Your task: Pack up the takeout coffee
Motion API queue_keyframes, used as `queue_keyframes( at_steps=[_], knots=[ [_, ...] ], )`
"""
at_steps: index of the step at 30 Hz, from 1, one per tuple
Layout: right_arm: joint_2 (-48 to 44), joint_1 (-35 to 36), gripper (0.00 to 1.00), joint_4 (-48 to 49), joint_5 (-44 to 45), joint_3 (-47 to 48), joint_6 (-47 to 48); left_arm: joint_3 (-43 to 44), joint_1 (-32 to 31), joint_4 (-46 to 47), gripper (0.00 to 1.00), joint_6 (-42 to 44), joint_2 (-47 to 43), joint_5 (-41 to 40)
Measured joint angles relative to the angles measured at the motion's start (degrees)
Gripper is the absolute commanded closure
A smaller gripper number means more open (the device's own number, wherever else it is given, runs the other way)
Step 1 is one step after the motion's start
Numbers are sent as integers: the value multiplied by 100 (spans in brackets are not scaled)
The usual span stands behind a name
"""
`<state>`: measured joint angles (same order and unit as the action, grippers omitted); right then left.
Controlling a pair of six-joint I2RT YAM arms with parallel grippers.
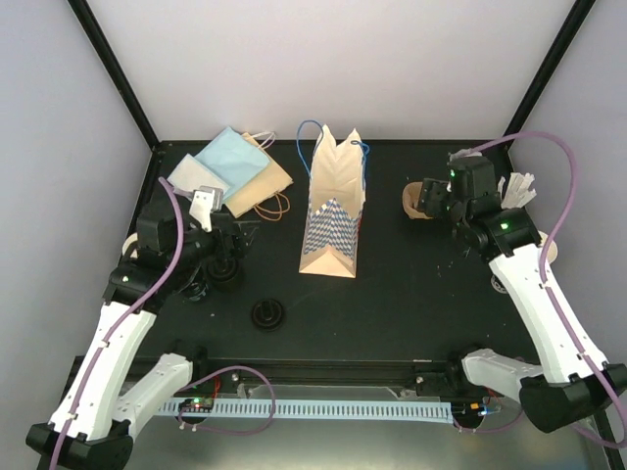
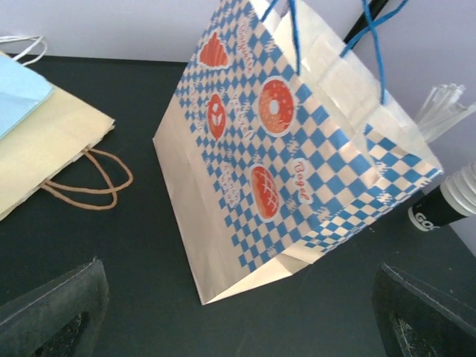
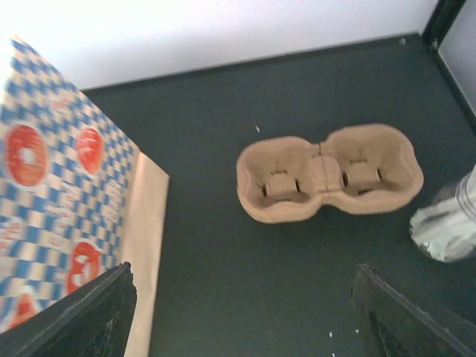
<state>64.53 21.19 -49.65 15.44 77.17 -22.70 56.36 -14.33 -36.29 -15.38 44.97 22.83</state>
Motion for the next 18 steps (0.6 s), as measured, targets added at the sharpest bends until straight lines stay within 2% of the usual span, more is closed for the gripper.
queue_keyframes(
  at_steps=[7,12,18],
  knots=[
    [485,-466,21,280,-529,-640,72,-275,2,81,1,-153,-125,-590],
    [1388,-485,24,437,-728,-645,184,-551,2,232,1,-149,-151,-439],
    [2365,-483,38,413,-868,-352,411,-872,2,380,1,-79,-282,-280]
  ],
)
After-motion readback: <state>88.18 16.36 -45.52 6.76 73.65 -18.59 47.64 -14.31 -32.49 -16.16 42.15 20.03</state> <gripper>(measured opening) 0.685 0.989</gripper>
